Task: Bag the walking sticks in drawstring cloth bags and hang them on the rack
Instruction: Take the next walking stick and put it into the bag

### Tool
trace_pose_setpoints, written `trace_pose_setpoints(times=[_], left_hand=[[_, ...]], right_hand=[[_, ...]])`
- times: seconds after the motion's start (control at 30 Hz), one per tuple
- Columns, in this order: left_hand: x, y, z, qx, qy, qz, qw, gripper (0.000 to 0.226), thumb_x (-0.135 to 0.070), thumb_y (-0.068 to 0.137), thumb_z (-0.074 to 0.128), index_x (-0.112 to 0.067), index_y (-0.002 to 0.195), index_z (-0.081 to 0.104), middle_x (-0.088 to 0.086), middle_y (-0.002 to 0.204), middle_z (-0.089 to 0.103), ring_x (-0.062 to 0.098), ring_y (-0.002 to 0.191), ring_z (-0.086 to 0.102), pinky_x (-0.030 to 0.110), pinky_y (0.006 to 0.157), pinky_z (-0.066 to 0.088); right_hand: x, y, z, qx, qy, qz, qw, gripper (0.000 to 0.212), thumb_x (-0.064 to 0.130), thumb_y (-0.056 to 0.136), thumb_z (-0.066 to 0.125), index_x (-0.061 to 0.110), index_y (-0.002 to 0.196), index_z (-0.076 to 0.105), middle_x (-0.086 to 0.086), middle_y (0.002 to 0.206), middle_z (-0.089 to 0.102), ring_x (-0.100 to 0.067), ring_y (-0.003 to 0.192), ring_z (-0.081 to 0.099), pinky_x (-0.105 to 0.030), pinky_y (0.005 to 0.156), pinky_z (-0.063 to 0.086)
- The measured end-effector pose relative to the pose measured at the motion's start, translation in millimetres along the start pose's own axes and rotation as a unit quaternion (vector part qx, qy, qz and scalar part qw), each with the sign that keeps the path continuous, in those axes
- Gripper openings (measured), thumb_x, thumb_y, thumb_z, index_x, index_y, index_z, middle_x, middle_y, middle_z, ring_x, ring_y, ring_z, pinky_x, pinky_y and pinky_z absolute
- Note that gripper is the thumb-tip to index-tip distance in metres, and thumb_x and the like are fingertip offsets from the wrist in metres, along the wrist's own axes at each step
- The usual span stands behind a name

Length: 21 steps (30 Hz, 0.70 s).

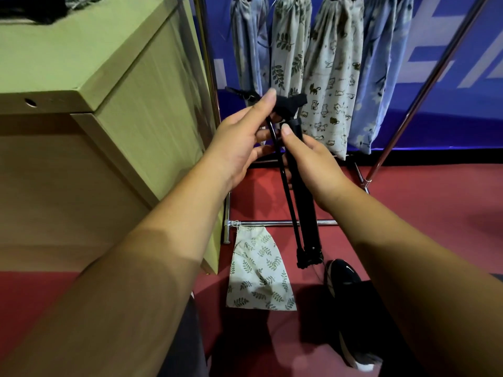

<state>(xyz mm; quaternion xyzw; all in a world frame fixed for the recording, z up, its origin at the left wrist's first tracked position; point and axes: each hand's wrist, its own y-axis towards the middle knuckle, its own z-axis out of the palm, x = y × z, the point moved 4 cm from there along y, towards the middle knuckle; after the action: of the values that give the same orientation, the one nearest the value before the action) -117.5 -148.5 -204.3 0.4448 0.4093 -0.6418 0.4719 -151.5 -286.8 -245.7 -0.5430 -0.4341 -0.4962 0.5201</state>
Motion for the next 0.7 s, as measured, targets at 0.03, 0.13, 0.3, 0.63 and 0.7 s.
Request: trace_pose_setpoints(times=[0.03,0.13,0.3,0.63,0.7], left_hand=[[0.1,0.4,0.7,-0.002,-0.005,-0.007,1.000,0.034,-0.050,0.103,0.064,-0.018,0.108,0.075,0.003,0.104,0.079,0.017,0.090,0.073,0.036,0.078,0.060],[1.2,5.0,-0.9,-0.021,-0.002,0.002,1.000,0.027,-0.038,0.109,0.058,-0.017,0.112,0.075,0.001,0.105,0.079,0.015,0.086,0.073,0.039,0.081,0.056],[0.8,6.7,-6.1,-0.045,0.019,0.028,0.998,0.016,-0.012,0.105,0.063,-0.014,0.112,0.078,-0.001,0.094,0.077,0.013,0.076,0.070,0.037,0.078,0.058],[-1.8,11.5,-9.7,-0.053,0.231,0.174,0.956,0.023,-0.032,0.096,0.071,-0.037,0.116,0.080,0.012,0.125,0.067,0.007,0.104,0.067,0.031,0.109,0.052],[-0.4,14.1,-12.4,-0.063,0.255,0.180,0.948,0.022,-0.033,0.094,0.072,-0.040,0.113,0.079,0.009,0.128,0.061,0.007,0.112,0.063,0.034,0.116,0.047]], right_hand=[[1.6,0.1,0.0,-0.004,-0.001,-0.002,1.000,0.047,0.066,0.099,0.062,0.019,0.108,0.066,-0.003,0.077,0.057,-0.022,0.065,0.053,-0.031,0.056,0.046],[4.9,-0.9,-0.7,-0.023,-0.012,-0.007,1.000,0.057,0.065,0.102,0.058,0.010,0.117,0.059,-0.003,0.075,0.060,-0.020,0.062,0.057,-0.031,0.055,0.050],[1.7,-0.7,-0.2,0.000,-0.031,-0.017,0.999,0.045,0.066,0.102,0.057,0.026,0.111,0.076,0.007,0.083,0.071,-0.014,0.076,0.066,-0.038,0.076,0.059],[6.1,-4.1,5.8,0.042,0.043,0.034,0.998,0.044,0.058,0.108,0.049,0.031,0.086,0.076,0.017,0.070,0.068,0.003,0.059,0.061,-0.026,0.067,0.041],[4.8,-4.9,6.8,0.047,0.032,0.049,0.997,0.050,0.067,0.103,0.050,0.036,0.073,0.075,0.008,0.065,0.059,-0.008,0.052,0.053,-0.031,0.060,0.036]])
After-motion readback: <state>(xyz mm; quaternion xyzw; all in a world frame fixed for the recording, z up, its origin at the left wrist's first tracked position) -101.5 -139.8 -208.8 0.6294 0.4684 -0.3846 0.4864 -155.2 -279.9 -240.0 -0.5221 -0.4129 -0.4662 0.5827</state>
